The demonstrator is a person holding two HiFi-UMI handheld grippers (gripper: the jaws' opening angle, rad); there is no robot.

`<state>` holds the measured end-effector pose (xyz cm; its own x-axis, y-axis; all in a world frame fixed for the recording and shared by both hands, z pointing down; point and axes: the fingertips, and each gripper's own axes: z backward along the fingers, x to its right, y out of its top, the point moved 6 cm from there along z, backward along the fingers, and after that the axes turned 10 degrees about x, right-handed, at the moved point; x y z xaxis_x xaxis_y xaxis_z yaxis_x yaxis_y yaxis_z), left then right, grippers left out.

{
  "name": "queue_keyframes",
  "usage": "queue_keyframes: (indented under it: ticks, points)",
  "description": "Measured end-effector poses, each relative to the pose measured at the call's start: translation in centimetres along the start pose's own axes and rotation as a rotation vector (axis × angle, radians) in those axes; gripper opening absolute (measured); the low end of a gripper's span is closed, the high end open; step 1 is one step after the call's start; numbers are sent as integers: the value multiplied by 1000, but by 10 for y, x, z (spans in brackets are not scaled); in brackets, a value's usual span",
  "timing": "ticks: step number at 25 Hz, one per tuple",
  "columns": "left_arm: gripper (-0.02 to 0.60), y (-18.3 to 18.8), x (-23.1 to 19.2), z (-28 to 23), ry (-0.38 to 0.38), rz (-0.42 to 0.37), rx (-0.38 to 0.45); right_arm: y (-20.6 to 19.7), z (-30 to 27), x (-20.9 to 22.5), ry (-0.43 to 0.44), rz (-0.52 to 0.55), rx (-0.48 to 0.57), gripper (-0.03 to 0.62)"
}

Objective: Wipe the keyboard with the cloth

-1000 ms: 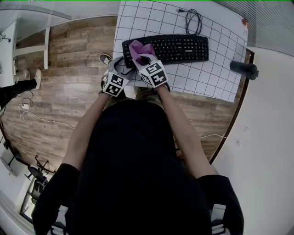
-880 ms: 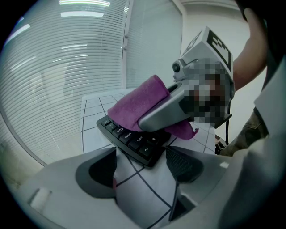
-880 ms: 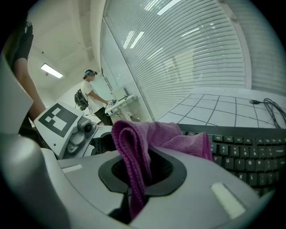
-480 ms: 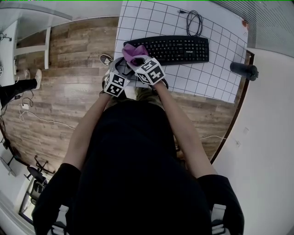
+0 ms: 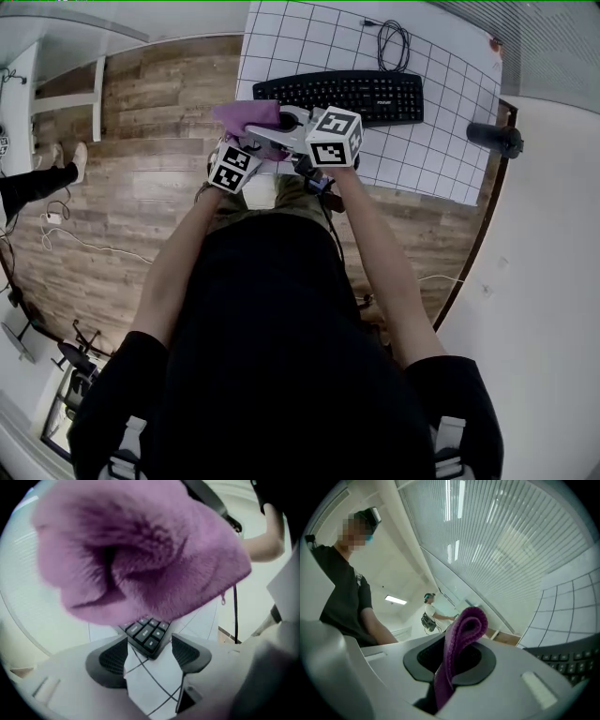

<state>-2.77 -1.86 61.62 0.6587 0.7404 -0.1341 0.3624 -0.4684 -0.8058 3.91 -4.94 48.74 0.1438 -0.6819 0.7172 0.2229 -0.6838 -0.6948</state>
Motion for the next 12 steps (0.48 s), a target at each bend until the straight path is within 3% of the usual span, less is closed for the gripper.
queue_keyframes:
  ticks: [6,12]
  points:
    - [249,65,-3,17,-17,-85,210,70,50,-21,-149,164,205,64]
    - [229,167,7,65,-63,-161,530,105,64,-70,-360,405,345,64]
